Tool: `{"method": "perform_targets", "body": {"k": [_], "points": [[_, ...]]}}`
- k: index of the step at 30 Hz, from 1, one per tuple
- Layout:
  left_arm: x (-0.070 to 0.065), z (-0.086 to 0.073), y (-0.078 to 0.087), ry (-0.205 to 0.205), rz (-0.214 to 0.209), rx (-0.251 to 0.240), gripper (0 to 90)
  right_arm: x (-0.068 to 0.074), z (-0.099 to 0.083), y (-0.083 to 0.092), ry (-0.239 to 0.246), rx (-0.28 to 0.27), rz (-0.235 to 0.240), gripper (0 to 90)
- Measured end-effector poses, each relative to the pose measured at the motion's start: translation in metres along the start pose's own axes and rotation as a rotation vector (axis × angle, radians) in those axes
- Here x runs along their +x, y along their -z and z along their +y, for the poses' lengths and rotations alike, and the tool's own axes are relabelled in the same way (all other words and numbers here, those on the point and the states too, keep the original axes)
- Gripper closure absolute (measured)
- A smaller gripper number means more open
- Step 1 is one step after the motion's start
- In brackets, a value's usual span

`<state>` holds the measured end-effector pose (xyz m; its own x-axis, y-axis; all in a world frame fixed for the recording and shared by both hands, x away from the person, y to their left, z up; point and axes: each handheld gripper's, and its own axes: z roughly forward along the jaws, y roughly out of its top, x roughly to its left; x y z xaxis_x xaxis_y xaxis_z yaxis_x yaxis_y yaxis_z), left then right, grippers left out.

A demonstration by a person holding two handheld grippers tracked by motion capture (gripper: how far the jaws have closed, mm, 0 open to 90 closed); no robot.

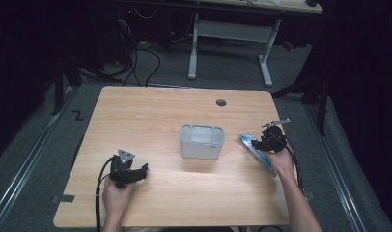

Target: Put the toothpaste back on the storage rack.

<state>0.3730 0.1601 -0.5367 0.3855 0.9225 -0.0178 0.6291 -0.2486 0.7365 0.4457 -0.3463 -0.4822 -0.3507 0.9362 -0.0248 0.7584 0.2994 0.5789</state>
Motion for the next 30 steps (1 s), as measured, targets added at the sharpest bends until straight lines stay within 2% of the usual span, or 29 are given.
{"method": "perform_targets", "body": {"k": [5,15,30], "points": [[0.000,0.000,0.000,0.000,0.001,-0.001,22.5,-0.001,0.000,-0.004,-0.007,0.020,0.010,47.5],[0.000,0.000,0.000,0.000,0.000,0.000,22.5,0.000,0.000,-0.012,-0.026,0.053,0.075,49.1],[0.000,0.000,0.000,0.000,0.001,-0.001,22.5,0.004,0.002,-0.014,-0.012,0.080,0.062,50.4]]}}
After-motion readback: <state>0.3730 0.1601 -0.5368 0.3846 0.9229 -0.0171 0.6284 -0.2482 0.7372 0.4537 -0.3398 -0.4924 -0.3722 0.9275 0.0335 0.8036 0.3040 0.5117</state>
